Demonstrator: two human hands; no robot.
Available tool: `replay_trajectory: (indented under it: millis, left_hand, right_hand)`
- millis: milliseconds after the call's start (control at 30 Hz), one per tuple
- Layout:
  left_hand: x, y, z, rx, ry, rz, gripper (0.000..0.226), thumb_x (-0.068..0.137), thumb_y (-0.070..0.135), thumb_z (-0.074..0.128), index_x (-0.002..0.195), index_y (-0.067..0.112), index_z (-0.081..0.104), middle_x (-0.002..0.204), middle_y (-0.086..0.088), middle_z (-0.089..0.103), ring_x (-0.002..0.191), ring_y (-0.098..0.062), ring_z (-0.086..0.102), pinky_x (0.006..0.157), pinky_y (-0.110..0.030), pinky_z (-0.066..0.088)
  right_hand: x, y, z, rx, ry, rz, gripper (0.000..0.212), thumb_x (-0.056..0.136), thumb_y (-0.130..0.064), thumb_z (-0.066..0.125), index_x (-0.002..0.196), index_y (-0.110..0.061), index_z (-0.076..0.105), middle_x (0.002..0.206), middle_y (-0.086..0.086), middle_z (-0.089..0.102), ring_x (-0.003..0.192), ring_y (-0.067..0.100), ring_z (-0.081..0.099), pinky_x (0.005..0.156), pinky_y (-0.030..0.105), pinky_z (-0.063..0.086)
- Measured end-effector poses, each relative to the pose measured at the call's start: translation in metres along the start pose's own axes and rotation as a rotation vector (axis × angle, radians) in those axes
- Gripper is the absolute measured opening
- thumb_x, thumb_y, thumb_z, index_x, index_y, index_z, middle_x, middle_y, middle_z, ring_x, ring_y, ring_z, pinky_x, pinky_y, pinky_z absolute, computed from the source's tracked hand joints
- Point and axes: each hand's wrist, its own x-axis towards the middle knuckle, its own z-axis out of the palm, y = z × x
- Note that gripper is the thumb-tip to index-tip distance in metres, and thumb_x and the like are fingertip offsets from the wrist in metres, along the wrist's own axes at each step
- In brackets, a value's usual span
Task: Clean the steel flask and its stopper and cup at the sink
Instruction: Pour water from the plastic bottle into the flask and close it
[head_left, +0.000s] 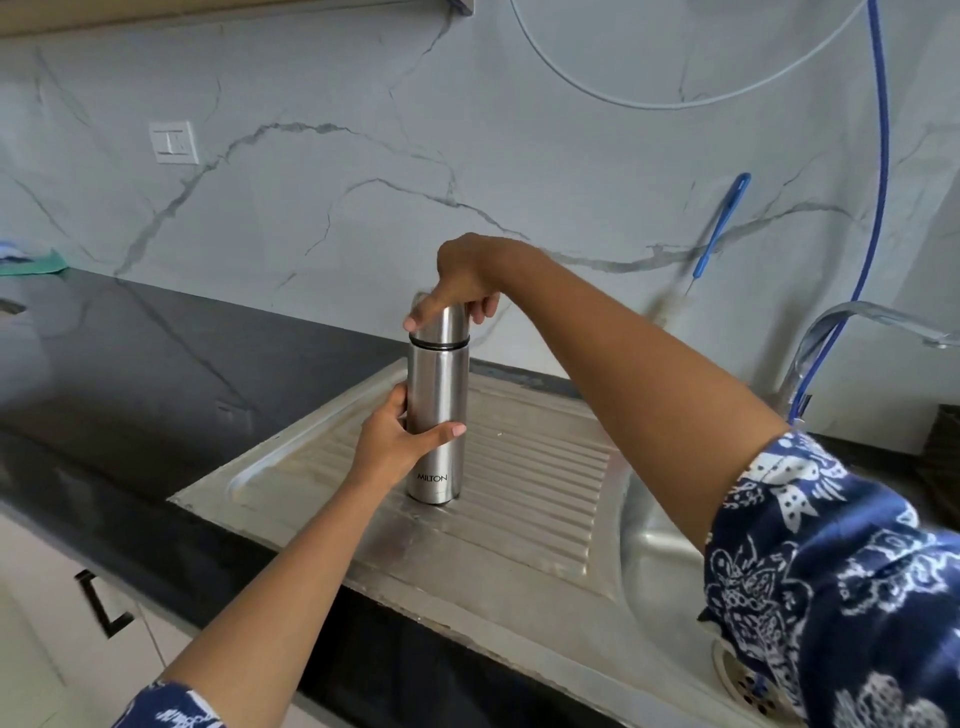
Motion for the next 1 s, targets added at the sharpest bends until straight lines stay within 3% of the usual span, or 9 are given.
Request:
replay_trajectory:
  millis: [133, 200, 300, 433, 633, 733, 833, 933, 1000]
  left_hand:
    - [0.001, -0.001, 0.001, -0.035, -0.001, -0.003, 0.093, 0.039, 0.060, 0.088, 0.120, 0.026, 0.057, 0.108, 0.008, 0.071, 0.101, -0.010, 0.067, 0.093, -0.040, 0.053]
    - [0.001, -0.001, 0.002, -0.034, -0.002, -0.005, 0.090, 0.040, 0.058, 0.088, 0.119, 0.027, 0.057, 0.108, 0.009, 0.071, 0.100, -0.009, 0.067, 0.092, -0.038, 0.053]
    - [0.000, 0.000, 0.002, -0.032, 0.004, -0.004, 0.087, 0.042, 0.055, 0.088, 0.118, 0.028, 0.058, 0.107, 0.010, 0.071, 0.099, -0.009, 0.067, 0.090, -0.036, 0.054]
    - [0.000, 0.000, 0.001, -0.028, 0.004, 0.005, 0.088, 0.040, 0.059, 0.088, 0.116, 0.027, 0.058, 0.106, 0.009, 0.072, 0.098, -0.010, 0.068, 0.090, -0.038, 0.054]
    - [0.000, 0.000, 0.001, -0.024, 0.001, 0.006, 0.090, 0.039, 0.064, 0.087, 0.117, 0.030, 0.058, 0.107, 0.009, 0.071, 0.099, -0.010, 0.068, 0.091, -0.039, 0.054]
    - [0.000, -0.001, 0.000, -0.021, 0.000, 0.007, 0.091, 0.040, 0.064, 0.087, 0.119, 0.030, 0.057, 0.108, 0.010, 0.071, 0.100, -0.010, 0.067, 0.091, -0.041, 0.054]
    - [-0.001, 0.000, 0.001, -0.021, -0.003, 0.003, 0.088, 0.040, 0.062, 0.087, 0.118, 0.031, 0.057, 0.108, 0.010, 0.071, 0.100, -0.009, 0.067, 0.091, -0.041, 0.054]
    - [0.000, 0.000, 0.001, -0.028, -0.005, -0.006, 0.088, 0.038, 0.064, 0.087, 0.116, 0.034, 0.058, 0.108, 0.009, 0.071, 0.101, -0.011, 0.067, 0.092, -0.043, 0.053]
    - [-0.001, 0.000, 0.001, -0.020, 0.001, -0.008, 0.083, 0.038, 0.065, 0.087, 0.112, 0.040, 0.058, 0.108, 0.010, 0.071, 0.100, -0.010, 0.067, 0.092, -0.043, 0.053]
  right_hand:
    - [-0.006, -0.016, 0.005, -0.364, 0.182, 0.131, 0.083, 0.071, -0.090, 0.030, 0.093, -0.014, 0.058, 0.071, 0.002, 0.056, 0.078, 0.023, 0.054, 0.073, 0.031, 0.040]
    - [-0.010, -0.008, -0.005, -0.166, 0.129, 0.089, 0.092, 0.076, -0.087, 0.023, 0.124, -0.015, 0.056, 0.105, 0.005, 0.062, 0.087, 0.024, 0.055, 0.076, 0.033, 0.041]
    - [-0.014, 0.013, -0.019, 0.172, -0.104, -0.176, 0.061, 0.090, -0.057, 0.049, 0.143, -0.029, 0.037, 0.147, -0.003, 0.039, 0.120, 0.021, 0.048, 0.091, 0.038, 0.047]
    - [-0.006, 0.016, -0.018, 0.187, -0.225, -0.249, 0.056, 0.083, -0.014, 0.072, 0.134, -0.024, 0.051, 0.131, 0.006, 0.050, 0.111, 0.025, 0.056, 0.088, 0.035, 0.054]
    - [-0.002, -0.014, -0.001, -0.272, 0.120, 0.031, 0.069, 0.084, -0.075, 0.038, 0.070, -0.009, 0.052, 0.063, 0.006, 0.054, 0.061, 0.019, 0.054, 0.077, 0.032, 0.047]
    - [-0.006, -0.007, -0.010, -0.049, 0.087, 0.041, 0.082, 0.082, -0.080, 0.025, 0.112, -0.011, 0.060, 0.107, 0.010, 0.062, 0.091, 0.022, 0.061, 0.082, 0.036, 0.044]
    - [-0.014, 0.017, -0.025, 0.203, -0.185, -0.172, 0.061, 0.090, -0.049, 0.056, 0.144, -0.031, 0.034, 0.150, 0.000, 0.034, 0.130, 0.022, 0.042, 0.097, 0.042, 0.046]
    - [-0.012, 0.027, -0.020, 0.235, -0.279, -0.232, 0.060, 0.085, -0.015, 0.069, 0.138, -0.028, 0.044, 0.138, 0.006, 0.046, 0.119, 0.024, 0.051, 0.092, 0.037, 0.052]
    - [-0.007, 0.022, -0.010, 0.197, -0.138, -0.193, 0.048, 0.080, -0.032, 0.074, 0.123, -0.018, 0.057, 0.114, 0.012, 0.063, 0.091, 0.021, 0.065, 0.073, 0.030, 0.057]
